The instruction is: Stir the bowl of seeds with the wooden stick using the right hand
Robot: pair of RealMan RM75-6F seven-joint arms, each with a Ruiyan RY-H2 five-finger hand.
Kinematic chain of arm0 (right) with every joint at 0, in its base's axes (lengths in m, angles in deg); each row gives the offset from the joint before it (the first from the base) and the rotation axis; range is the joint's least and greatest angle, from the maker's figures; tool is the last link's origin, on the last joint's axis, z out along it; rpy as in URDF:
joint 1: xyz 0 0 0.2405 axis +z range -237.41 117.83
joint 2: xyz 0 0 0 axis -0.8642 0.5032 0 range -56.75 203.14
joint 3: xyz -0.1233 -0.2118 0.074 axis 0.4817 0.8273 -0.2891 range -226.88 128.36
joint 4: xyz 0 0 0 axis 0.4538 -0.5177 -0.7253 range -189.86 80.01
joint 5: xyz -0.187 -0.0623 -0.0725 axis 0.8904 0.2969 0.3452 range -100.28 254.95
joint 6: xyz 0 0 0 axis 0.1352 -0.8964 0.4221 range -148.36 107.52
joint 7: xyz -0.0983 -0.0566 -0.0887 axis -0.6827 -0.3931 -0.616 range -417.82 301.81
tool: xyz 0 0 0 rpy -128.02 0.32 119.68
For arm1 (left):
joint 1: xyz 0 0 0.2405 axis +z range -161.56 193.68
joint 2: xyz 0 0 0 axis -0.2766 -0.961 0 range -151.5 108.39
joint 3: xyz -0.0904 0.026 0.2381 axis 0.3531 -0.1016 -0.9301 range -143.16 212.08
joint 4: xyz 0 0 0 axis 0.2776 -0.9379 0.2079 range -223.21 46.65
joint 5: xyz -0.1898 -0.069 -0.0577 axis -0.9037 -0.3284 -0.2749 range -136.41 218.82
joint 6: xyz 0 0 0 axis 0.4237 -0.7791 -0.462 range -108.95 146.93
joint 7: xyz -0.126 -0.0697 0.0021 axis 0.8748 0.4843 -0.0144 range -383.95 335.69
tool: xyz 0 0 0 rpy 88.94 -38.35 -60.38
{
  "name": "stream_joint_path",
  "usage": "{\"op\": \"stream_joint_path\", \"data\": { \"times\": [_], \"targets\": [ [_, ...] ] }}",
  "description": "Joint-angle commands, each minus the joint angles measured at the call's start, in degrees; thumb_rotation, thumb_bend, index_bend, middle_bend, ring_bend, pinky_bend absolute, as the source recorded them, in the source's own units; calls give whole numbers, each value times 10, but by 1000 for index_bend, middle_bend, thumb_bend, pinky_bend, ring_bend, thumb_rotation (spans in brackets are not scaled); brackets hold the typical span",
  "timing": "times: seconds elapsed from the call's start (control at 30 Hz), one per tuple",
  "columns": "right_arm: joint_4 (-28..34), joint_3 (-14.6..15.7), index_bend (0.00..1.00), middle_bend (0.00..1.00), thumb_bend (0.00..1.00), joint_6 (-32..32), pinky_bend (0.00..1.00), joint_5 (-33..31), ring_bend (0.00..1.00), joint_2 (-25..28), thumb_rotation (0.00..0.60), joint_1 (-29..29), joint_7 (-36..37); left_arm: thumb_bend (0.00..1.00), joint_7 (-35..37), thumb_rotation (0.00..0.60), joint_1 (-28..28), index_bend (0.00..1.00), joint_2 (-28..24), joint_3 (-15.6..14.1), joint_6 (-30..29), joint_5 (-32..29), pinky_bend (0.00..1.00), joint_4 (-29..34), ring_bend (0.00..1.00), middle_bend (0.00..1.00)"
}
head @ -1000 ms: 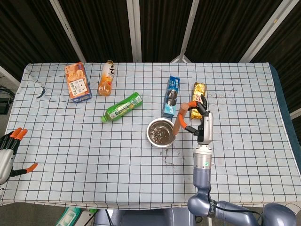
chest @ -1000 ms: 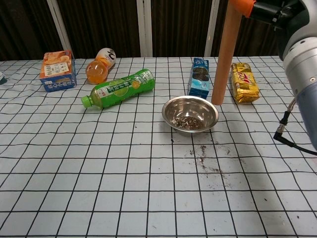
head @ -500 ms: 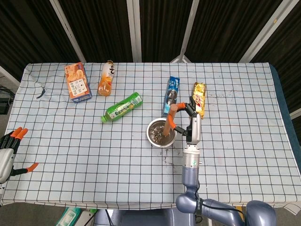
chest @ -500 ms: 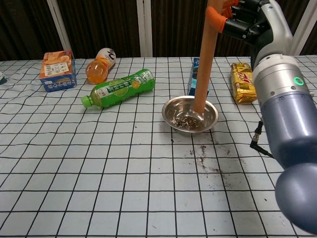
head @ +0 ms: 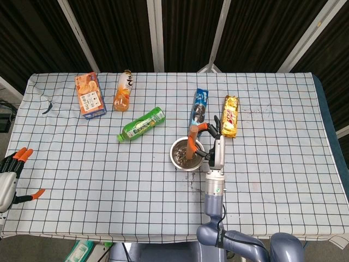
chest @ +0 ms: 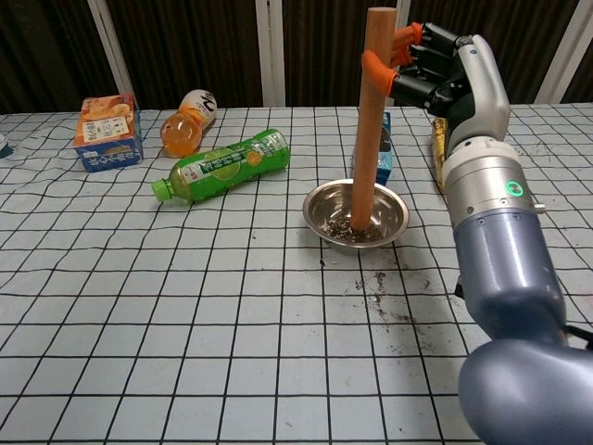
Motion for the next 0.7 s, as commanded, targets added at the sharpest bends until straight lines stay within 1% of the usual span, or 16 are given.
{"op": "stream_joint_path", "data": {
  "times": [0.03,0.37,0.7],
  "targets": [
    [-20,-1,770,653,694,-6,0,3,509,-14,600,4,14,24,1,600,0,0,0,0,-1,1,0,-1,0,0],
    [-60,5,770,653,695,-13,0,13,509,-31,600,7,31,24,3,600,0,0,1,-1,0,1,0,-1,0,0],
    [-78,13,770,653,695,-6,0,10,509,-37,600,0,34,24,2,600,-1,0,0,-1,0,1,0,0,0,0]
  ]
}}
